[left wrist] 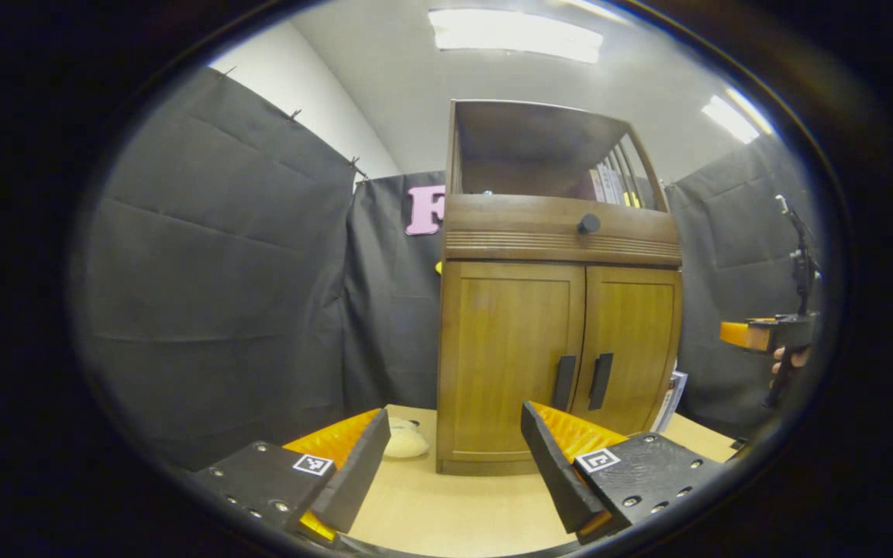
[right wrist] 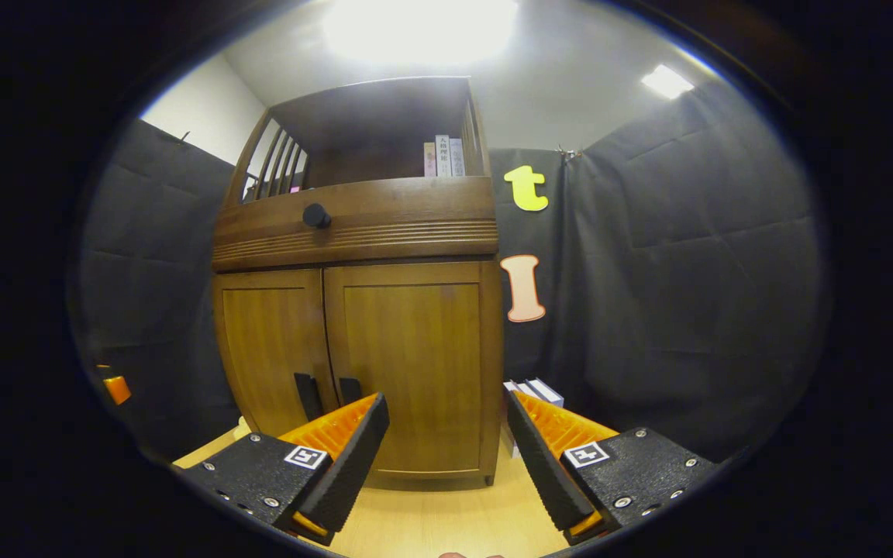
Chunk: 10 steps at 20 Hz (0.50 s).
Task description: Open the right door of the double-door shoe cabinet with the right hand, and open the left door with the left hand.
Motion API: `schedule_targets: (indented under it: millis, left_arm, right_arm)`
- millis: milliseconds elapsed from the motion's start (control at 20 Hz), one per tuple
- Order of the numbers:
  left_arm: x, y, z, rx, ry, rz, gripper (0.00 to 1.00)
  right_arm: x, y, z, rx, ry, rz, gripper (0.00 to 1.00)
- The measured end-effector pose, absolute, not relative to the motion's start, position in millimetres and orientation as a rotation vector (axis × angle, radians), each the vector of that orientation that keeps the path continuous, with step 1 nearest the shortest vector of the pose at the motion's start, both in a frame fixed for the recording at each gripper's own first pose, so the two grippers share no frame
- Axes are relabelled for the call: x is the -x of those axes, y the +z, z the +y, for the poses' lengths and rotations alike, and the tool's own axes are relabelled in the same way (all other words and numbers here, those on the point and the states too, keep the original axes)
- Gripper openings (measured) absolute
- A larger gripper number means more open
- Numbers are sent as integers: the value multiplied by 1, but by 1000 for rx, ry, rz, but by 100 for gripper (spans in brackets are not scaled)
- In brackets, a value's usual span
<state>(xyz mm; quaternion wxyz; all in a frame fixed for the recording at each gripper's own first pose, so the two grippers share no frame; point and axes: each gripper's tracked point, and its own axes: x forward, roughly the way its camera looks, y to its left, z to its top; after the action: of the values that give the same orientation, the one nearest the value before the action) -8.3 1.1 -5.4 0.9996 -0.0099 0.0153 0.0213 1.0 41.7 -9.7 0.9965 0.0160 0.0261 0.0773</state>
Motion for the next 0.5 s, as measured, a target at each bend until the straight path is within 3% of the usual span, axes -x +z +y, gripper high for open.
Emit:
schedule_targets:
  millis: [500]
  left_arm:
    - [9,-21,-2,4,80,113,97]
  right_arm:
    - [-75,-15,131,-75,286,114,95]
